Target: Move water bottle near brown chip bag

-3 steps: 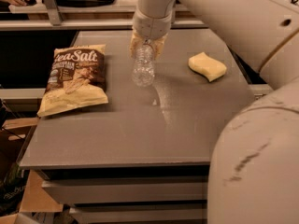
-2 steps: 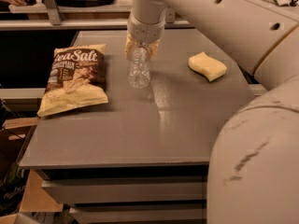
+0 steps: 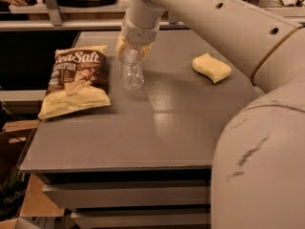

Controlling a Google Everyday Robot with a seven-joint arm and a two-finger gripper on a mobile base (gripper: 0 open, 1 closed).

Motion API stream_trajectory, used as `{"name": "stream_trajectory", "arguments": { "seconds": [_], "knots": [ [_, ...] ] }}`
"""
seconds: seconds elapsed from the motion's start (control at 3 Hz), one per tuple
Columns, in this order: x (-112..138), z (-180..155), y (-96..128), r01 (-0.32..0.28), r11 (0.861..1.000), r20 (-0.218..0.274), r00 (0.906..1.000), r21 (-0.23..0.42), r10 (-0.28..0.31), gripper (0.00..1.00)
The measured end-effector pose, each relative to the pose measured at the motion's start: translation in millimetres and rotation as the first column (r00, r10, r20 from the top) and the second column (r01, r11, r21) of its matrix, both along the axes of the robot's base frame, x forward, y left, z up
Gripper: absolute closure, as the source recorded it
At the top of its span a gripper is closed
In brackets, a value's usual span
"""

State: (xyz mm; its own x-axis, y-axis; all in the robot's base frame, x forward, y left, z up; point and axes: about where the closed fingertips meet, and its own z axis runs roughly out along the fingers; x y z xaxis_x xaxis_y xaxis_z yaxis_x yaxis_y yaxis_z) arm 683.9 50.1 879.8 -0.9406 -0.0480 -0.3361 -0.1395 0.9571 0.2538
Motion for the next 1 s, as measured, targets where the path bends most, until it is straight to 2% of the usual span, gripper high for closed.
{"name": "stream_trajectory", "arguments": {
  "seconds": [0.67, 1.0],
  "knots": [
    [-2.9, -2.3, 23.3, -0.065, 0.995, -0.024, 0.9974, 0.081, 0.068, 1.0],
    [-4.9, -7.6, 28.5, -0.067, 0.993, -0.047, 0.9963, 0.098, 0.072, 1.0]
  ]
}}
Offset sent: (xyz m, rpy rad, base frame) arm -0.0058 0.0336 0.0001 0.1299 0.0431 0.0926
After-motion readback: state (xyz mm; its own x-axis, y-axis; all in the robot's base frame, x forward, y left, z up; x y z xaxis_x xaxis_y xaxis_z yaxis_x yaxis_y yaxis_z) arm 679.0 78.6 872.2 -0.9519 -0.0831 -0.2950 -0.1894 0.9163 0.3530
